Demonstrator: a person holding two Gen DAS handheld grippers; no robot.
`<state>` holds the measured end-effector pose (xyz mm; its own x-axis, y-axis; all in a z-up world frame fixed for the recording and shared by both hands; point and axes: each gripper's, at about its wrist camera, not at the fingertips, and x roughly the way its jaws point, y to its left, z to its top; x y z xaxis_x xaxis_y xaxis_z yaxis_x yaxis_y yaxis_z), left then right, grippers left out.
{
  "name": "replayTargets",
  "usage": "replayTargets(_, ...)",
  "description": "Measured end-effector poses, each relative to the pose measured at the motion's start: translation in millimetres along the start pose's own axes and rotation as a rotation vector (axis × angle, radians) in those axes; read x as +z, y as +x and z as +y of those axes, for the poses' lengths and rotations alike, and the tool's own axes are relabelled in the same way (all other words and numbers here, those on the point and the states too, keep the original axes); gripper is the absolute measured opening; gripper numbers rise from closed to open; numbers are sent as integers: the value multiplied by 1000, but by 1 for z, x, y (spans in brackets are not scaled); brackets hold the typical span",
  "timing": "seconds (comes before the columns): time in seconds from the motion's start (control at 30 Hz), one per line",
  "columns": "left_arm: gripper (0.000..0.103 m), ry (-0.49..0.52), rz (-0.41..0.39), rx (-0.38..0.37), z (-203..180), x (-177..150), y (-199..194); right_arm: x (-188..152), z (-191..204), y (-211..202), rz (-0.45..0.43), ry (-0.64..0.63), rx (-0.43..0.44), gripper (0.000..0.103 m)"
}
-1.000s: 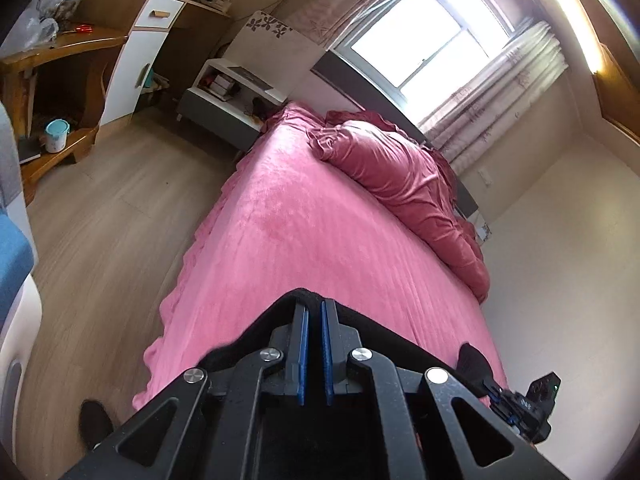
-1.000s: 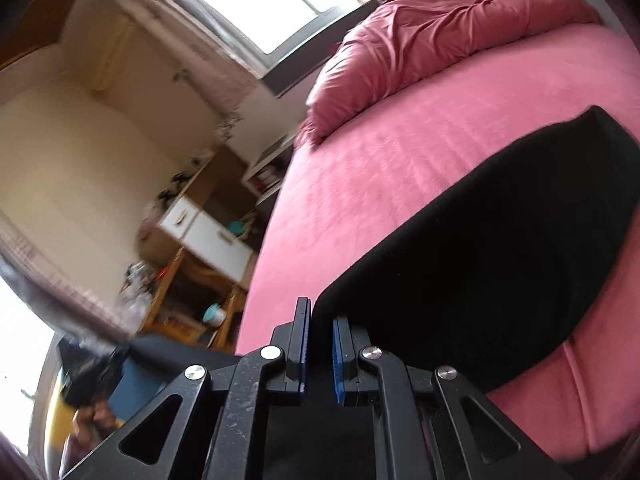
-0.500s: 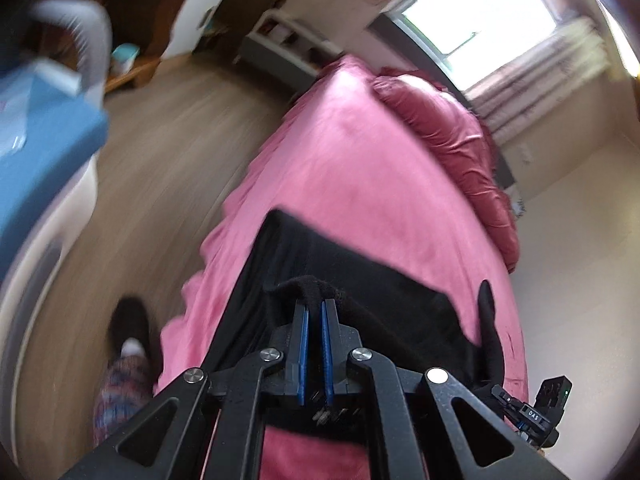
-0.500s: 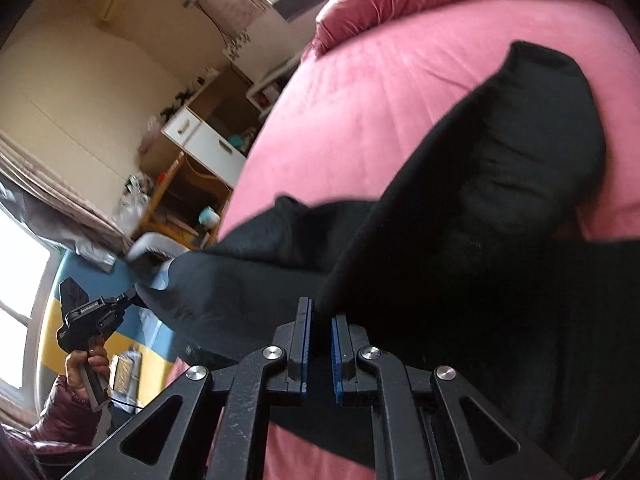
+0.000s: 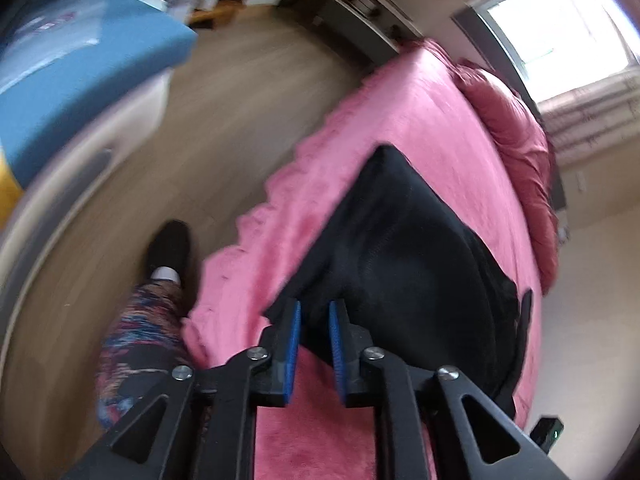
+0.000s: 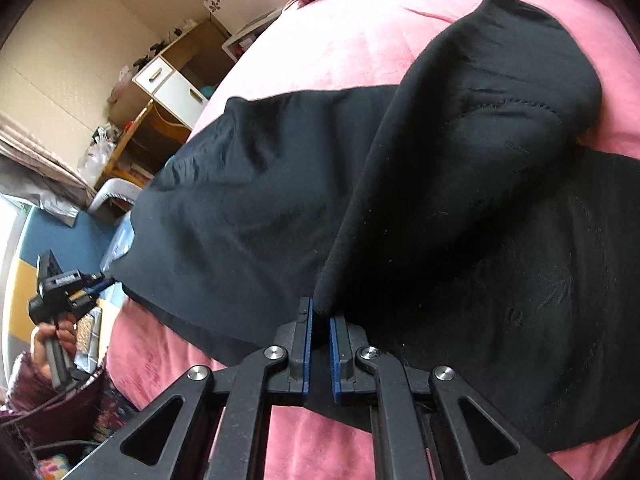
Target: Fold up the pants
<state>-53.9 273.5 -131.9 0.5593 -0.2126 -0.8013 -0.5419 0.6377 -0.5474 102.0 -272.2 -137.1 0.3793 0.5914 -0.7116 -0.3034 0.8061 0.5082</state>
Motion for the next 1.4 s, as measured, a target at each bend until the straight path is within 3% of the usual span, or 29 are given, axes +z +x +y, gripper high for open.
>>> replayTargets(0.1,17,-17,-103,16,1,4,-30,-1,-3,3,13,-6,-7,7)
replayTargets(0.23,18,128,-191,-14,-34,-2,-52,-6,-3,8,27,-15,-15,7)
replayTargets(0.37,22,361,-148,-71,-90,-22,-38,-6,0,-7,2,-36,9,7)
replayTargets(0.43,23,413,-98,-54,-103,-30,-21,-9,1,-5,21,-73,-11,7)
replayTargets(0.5,23,430,-11,12,-105,-37,7,-15,2,3,49,-87,-25,7)
replayTargets(0.53,23,413,24,81,-99,-39,22,-16,1,6,55,-89,-27,7)
replayTargets(0.6,20,366,90,138,-83,-42,39,-20,-1,10,59,-84,-23,7)
replayTargets(0.8,20,368,71,169,-72,-47,32,-18,-10,1,76,-78,10,10)
replayTargets(0.97,21,455,15,59,-110,-57,21,-2,-10,-23,43,-62,23,29)
replayTargets(1.03,23,517,0,26,-128,-65,19,7,-15,-44,-8,-51,-12,43)
replayTargets(1.2,26,686,48,-76,-176,-89,35,50,-33,-83,-177,37,-129,44)
replayTargets(1.4,26,788,134,-112,-201,-111,54,124,-50,-58,-225,146,-289,44)
